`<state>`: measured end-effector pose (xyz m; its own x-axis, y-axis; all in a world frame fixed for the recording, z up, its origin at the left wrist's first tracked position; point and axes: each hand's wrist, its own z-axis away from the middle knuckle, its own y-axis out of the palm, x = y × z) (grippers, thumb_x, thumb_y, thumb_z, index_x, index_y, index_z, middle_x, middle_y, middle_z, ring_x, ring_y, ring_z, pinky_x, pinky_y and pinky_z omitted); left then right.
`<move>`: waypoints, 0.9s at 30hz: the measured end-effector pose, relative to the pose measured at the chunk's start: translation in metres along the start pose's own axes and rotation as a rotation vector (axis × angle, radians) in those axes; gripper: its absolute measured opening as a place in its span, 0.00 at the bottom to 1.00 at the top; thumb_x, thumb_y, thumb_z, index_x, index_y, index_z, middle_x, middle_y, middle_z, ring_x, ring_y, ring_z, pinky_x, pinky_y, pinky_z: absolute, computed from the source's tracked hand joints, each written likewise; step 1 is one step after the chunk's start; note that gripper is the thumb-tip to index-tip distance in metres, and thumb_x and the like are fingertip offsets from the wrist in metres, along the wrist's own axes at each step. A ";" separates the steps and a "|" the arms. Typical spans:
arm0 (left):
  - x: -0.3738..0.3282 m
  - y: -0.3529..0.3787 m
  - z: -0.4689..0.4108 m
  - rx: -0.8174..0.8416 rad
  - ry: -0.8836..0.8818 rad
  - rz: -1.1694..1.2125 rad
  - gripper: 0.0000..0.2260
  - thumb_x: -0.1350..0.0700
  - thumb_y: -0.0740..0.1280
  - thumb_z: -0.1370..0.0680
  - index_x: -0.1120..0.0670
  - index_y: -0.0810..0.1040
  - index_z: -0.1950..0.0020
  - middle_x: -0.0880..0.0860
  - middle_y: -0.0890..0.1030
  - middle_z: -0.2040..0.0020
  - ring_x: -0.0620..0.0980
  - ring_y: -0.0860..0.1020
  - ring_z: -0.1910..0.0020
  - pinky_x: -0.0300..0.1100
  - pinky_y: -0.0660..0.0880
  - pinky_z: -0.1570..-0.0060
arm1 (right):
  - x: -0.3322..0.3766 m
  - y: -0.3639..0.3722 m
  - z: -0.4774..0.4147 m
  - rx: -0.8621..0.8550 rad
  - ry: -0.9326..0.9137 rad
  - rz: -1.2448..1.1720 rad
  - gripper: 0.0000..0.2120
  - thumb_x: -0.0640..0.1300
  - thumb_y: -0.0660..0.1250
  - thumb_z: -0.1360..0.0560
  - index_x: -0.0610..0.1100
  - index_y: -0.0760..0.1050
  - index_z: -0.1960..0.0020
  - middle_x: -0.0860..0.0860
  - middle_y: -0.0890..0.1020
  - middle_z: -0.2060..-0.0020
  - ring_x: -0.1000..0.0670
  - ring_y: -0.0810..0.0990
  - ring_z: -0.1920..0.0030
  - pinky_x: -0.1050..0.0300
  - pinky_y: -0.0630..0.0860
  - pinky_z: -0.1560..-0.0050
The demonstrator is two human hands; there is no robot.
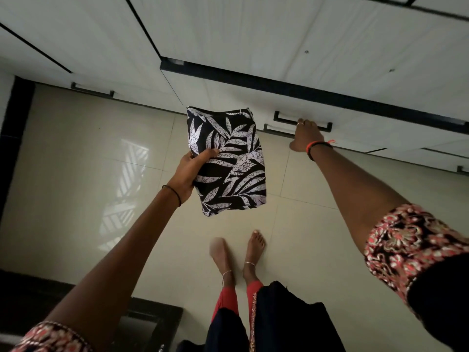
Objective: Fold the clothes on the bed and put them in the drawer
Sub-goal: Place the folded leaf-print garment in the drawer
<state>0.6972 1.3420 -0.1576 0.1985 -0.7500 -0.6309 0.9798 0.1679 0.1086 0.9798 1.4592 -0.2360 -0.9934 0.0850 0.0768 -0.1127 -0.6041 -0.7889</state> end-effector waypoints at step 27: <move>-0.044 0.009 0.067 -0.027 0.193 0.032 0.25 0.52 0.72 0.31 0.58 0.74 0.36 0.54 0.83 0.45 0.53 0.82 0.47 0.45 0.78 0.54 | 0.014 0.128 0.189 0.134 -0.102 0.142 0.37 0.45 0.69 0.29 0.32 0.55 0.28 0.40 0.66 0.33 0.42 0.65 0.33 0.55 0.61 0.31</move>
<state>0.6994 1.3336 -0.0776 0.2183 -0.6080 -0.7634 0.9716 0.2083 0.1120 0.9472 1.2329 -0.2205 -0.9957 -0.0849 0.0370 0.0337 -0.7045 -0.7089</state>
